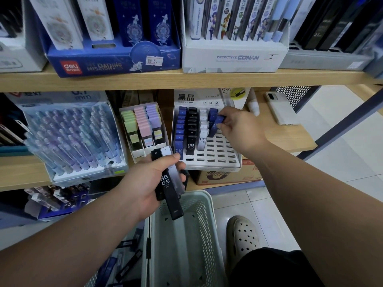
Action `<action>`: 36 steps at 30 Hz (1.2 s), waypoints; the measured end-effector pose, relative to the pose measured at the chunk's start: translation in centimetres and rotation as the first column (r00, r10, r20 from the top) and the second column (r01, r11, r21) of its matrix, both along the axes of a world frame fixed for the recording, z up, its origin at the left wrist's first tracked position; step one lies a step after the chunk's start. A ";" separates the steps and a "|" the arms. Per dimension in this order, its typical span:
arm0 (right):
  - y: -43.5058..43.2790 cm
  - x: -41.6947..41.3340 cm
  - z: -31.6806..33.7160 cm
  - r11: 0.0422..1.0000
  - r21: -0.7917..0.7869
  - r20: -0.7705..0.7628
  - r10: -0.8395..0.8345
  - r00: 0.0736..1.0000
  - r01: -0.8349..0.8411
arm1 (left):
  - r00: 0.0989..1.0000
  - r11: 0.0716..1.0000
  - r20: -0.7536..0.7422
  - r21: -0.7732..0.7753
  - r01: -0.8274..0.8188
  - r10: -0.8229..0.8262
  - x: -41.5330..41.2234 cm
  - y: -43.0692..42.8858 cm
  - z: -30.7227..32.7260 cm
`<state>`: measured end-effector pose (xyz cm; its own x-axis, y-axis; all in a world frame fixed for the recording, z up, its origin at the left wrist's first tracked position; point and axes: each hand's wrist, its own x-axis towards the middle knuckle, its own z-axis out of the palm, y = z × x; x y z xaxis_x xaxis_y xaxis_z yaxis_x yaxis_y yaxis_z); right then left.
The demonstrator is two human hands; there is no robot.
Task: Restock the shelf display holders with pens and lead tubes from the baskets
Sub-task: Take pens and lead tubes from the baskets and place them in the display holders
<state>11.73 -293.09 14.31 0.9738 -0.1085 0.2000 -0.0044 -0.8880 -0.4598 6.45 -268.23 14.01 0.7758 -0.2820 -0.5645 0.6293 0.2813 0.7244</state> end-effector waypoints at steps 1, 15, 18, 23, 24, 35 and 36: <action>0.1 0.0 0.0 1.000 -0.015 0.000 0.007 1.000 -0.007 | 1.000 1.000 -0.001 -0.001 -0.002 0.002 0.0 0.0 0.0; 0.8 -0.3 -0.4 1.000 -0.020 0.117 -0.012 0.993 0.014 | 1.000 1.000 -0.006 -0.001 0.002 -0.002 -0.1 0.0 -0.1; 0.7 -0.4 -0.5 0.998 -0.065 0.112 0.003 0.994 0.004 | 1.000 1.000 -0.004 0.001 0.000 0.000 -0.1 0.0 -0.1; 0.9 -0.7 0.1 0.998 -0.053 0.177 -0.026 0.984 0.036 | 1.000 1.000 -0.003 -0.010 0.002 -0.002 -0.1 0.2 0.0; 1.1 -0.7 0.5 0.999 -0.009 0.182 -0.047 0.982 0.050 | 1.000 1.000 -0.002 -0.011 0.002 -0.002 -0.1 0.2 0.1; 7.2 -2.8 3.8 0.829 0.553 -0.388 0.344 0.855 -0.082 | 0.991 0.994 0.089 0.034 0.101 -0.104 -0.8 -0.4 1.0; 7.3 -2.9 3.8 0.822 0.564 -0.397 0.349 0.849 -0.074 | 0.989 0.993 0.101 0.039 0.108 -0.111 -0.9 -0.4 1.0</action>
<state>8.83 -285.82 18.15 0.9393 0.1610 -0.3030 -0.1785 -0.5249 -0.8323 5.53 -268.64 15.02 0.7956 -0.3511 -0.4937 0.5767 0.1896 0.7946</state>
